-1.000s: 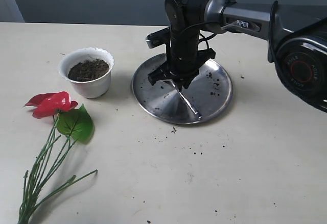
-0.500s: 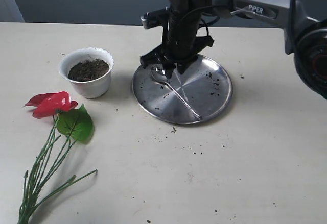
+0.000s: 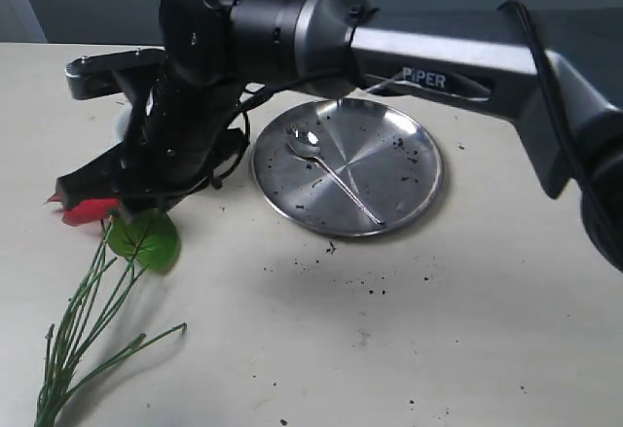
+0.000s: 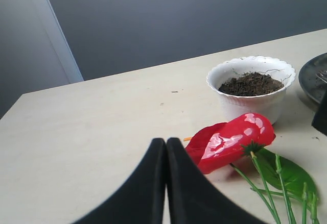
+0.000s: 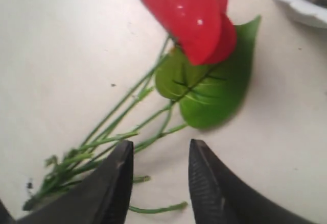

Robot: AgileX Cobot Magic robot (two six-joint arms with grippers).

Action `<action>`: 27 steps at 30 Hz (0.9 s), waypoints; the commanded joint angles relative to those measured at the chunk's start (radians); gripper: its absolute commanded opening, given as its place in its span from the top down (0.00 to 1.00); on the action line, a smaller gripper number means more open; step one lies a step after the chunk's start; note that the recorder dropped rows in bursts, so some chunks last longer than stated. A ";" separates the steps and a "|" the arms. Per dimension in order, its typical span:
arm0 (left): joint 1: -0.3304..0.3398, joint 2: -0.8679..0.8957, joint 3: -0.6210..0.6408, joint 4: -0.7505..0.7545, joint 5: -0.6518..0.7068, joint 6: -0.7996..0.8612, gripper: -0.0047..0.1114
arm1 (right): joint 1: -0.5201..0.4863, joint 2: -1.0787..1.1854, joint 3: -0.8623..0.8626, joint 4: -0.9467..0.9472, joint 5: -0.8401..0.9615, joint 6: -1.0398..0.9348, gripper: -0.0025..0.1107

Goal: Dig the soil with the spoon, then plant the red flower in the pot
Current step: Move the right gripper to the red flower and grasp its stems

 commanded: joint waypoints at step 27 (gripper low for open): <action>-0.002 -0.004 0.002 -0.008 -0.007 -0.005 0.96 | 0.056 0.061 0.257 0.523 -0.474 -0.074 0.56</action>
